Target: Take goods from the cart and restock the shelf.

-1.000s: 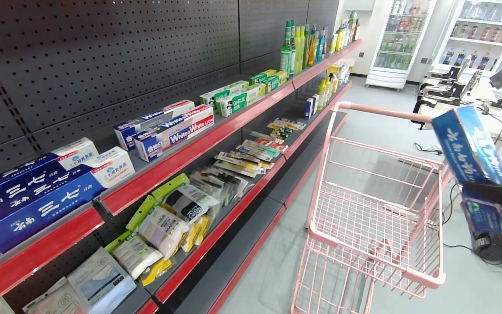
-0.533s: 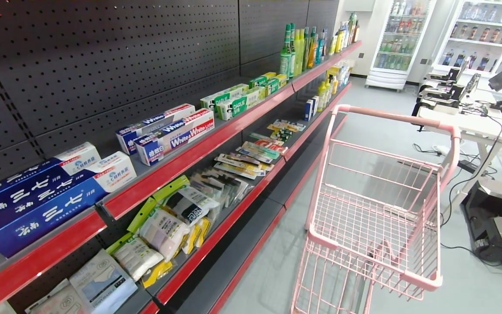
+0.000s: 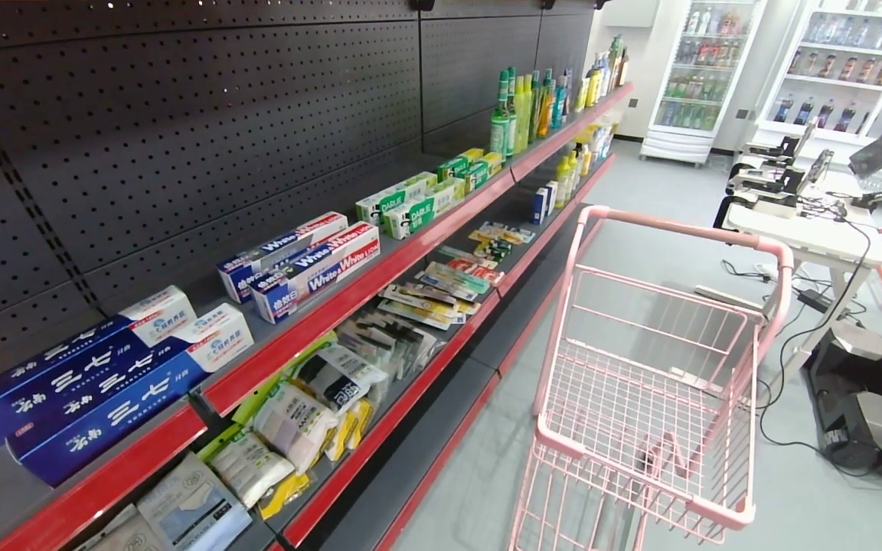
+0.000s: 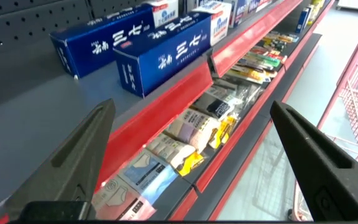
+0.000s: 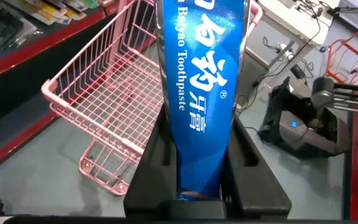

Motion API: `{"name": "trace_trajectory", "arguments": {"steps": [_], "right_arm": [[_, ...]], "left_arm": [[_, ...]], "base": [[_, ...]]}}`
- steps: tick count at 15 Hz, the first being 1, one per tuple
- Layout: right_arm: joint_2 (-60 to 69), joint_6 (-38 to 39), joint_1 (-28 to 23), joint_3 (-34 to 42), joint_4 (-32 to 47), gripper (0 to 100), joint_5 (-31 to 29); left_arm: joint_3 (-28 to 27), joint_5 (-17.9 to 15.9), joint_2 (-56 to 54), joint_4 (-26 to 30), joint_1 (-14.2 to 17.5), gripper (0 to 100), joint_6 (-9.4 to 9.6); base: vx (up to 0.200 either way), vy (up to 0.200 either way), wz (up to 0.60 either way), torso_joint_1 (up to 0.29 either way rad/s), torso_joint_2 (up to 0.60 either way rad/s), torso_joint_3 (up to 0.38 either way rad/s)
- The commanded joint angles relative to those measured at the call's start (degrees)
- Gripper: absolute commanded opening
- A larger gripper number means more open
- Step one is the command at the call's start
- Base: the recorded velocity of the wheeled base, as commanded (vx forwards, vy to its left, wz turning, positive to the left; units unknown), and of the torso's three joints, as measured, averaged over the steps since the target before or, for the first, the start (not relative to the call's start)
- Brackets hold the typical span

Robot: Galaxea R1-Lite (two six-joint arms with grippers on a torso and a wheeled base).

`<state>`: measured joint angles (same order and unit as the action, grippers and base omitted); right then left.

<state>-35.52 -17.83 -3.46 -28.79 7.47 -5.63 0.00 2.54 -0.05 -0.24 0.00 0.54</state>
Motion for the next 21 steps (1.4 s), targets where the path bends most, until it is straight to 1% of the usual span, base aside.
{"name": "trace_trajectory", "arguments": {"steps": [1, 15, 21], "right_arm": [[-1.65, -0.01, 0.03, -0.03, -0.27, 0, 0.18], [-3.76, -1.68, 0.3, -0.3, -0.53, 0, 0.27], [-2.8, -2.29, 0.12, -0.03, -0.18, 0, 0.09]], "left_arm": [[0.0, 0.01, 0.05, -0.02, 0.0, 100, -0.01], [0.0, -0.07, 0.05, -0.02, 0.0, 100, 0.08], [0.0, -0.07, 0.05, -0.02, 0.0, 100, 0.17]], "base": [[0.0, 0.0, 0.0, 0.173, -0.37, -0.203], [0.0, 0.0, 0.0, 0.166, -0.34, -0.181], [0.0, 0.0, 0.0, 0.006, -0.02, -0.005]]}}
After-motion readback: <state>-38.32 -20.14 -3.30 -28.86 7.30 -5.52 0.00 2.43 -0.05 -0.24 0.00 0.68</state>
